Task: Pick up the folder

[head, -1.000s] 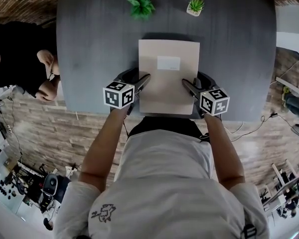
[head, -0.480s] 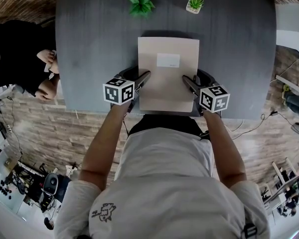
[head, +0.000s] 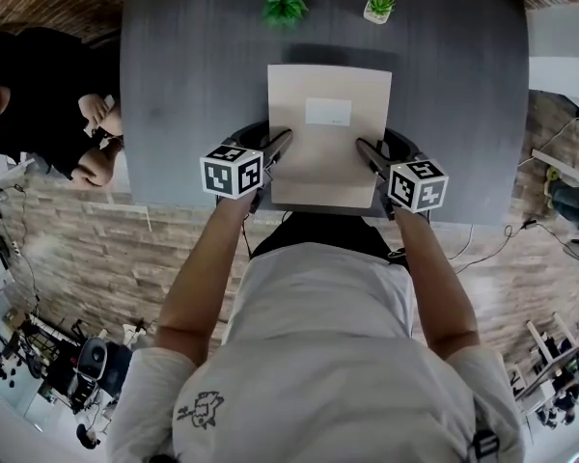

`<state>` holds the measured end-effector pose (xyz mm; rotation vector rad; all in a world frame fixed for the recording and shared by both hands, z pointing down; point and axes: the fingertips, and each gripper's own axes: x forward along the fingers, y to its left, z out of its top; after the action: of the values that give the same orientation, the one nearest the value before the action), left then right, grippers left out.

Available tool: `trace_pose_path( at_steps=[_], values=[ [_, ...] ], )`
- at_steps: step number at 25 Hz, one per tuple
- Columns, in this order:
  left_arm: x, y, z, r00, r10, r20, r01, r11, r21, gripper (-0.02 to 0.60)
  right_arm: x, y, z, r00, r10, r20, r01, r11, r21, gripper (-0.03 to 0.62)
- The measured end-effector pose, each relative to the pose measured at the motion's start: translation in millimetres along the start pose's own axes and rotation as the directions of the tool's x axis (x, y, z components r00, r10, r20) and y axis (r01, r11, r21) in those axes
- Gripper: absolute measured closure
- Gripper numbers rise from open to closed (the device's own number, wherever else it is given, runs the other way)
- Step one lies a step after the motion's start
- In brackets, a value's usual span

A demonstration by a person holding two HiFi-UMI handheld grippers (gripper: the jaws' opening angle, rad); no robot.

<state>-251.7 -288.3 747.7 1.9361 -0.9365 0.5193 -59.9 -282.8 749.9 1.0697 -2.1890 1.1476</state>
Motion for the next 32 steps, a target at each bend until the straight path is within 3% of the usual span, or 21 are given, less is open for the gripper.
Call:
trace_pose_path(
  at_steps=[10,22,32],
  values=[
    [-57.1,-27.2,22.6,0.993,0.003,0.121,-0.013,0.997,0.082,0.365,-38.1,44.3,27.8,0.994,-0.016,0.104,0.025,0.996,-0.085,0.338],
    [-125.9,-72.5,55.0,0.967,-0.012,0.253,-0.045,0.975,0.219,0.365,-97.3,96.4,59.1,0.969,-0.02,0.244,0.065,0.983,-0.174,0.341],
    [-154.8,-109.3,66.3,0.942,0.019,0.335,-0.103,0.967,0.233,0.365,-136.5,110.8,81.7,0.953,0.022,0.301,0.056,0.967,-0.249,0.344]
  ],
)
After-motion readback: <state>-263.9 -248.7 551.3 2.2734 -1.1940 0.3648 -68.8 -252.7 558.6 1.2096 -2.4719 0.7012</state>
